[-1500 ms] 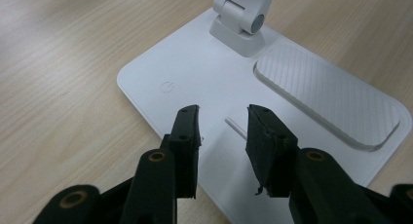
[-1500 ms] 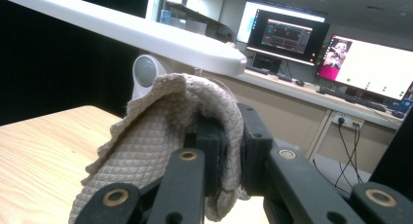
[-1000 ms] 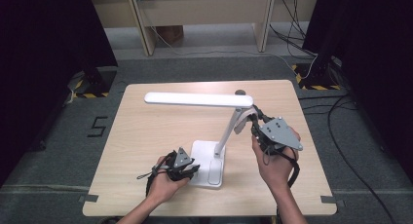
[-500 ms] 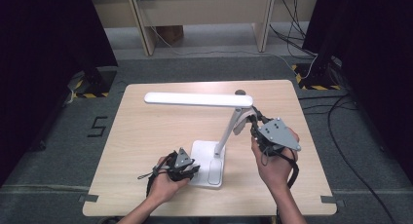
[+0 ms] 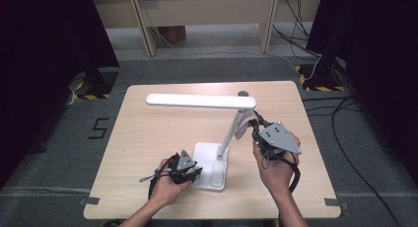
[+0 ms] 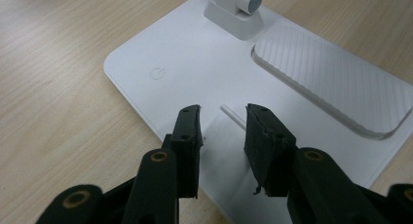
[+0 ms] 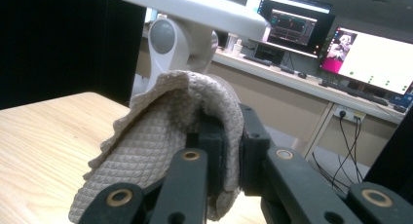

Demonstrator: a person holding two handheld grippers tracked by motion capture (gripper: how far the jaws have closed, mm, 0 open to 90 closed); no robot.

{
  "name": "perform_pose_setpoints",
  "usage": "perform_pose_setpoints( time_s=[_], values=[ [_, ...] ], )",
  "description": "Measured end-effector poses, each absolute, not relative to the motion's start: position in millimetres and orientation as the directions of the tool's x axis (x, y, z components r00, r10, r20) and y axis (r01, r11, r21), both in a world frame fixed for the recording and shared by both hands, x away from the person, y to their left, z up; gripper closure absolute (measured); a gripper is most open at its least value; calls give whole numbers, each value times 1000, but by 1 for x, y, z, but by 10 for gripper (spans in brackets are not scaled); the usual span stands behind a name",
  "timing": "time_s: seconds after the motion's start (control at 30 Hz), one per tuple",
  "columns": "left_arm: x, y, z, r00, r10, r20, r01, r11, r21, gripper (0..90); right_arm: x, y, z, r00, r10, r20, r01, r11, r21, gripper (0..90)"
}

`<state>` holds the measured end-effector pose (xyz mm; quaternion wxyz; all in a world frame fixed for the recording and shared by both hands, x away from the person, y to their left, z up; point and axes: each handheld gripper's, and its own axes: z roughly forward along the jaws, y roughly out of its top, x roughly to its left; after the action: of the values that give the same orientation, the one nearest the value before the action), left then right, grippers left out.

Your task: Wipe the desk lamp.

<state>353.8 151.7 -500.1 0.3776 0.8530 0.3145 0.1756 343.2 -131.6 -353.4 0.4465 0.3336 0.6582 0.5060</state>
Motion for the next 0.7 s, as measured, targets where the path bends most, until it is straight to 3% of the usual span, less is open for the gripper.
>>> perform_pose_setpoints(
  time_s=[0.7],
  values=[
    [353, 152, -500, 742, 667, 69, 400, -524, 752, 661, 342, -125, -368, -381, 892, -245, 27, 276, 961, 837]
  ],
)
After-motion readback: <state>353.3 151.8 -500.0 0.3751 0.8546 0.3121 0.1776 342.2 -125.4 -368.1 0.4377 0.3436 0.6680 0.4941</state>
